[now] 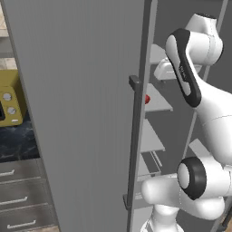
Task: Take the potato and bell pepper out of the freezer and place them in the tupperware container on the counter. Then put the tupperware containing the vegetables back in the freezer.
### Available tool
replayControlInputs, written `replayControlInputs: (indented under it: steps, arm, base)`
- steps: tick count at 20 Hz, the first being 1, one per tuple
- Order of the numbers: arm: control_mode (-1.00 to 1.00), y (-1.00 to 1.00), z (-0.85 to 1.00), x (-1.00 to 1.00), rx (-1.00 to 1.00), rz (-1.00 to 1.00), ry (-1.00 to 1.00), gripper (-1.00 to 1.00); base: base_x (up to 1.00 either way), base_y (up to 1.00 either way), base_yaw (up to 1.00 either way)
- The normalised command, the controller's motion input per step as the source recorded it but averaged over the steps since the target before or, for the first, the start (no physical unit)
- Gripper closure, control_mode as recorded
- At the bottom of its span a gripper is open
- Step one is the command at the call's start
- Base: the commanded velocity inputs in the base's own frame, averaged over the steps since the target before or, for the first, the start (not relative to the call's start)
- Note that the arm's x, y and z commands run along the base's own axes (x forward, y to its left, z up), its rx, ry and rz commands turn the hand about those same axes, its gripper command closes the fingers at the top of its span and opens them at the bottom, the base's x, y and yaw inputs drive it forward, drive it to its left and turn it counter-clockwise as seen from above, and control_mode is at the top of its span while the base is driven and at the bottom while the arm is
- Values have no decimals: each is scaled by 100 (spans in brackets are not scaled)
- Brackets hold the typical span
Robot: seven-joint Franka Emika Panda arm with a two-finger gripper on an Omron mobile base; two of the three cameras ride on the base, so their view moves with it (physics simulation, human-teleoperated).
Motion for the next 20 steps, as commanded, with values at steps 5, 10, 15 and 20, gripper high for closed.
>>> replayControlInputs:
  steps: [5,10,15,20]
  arm:
    - [-100,-1,4,26,0,0,-7,-100]
    - [-100,-12,0,13,0,0,-24,-100]
    - [-100,-15,0,1,4,0,-29,-100]
    - [-100,-4,39,1,8,0,-1,-100]
  base:
    - [0,0,0]
    - [0,0,0]
    - [0,0,0]
    - [0,0,0]
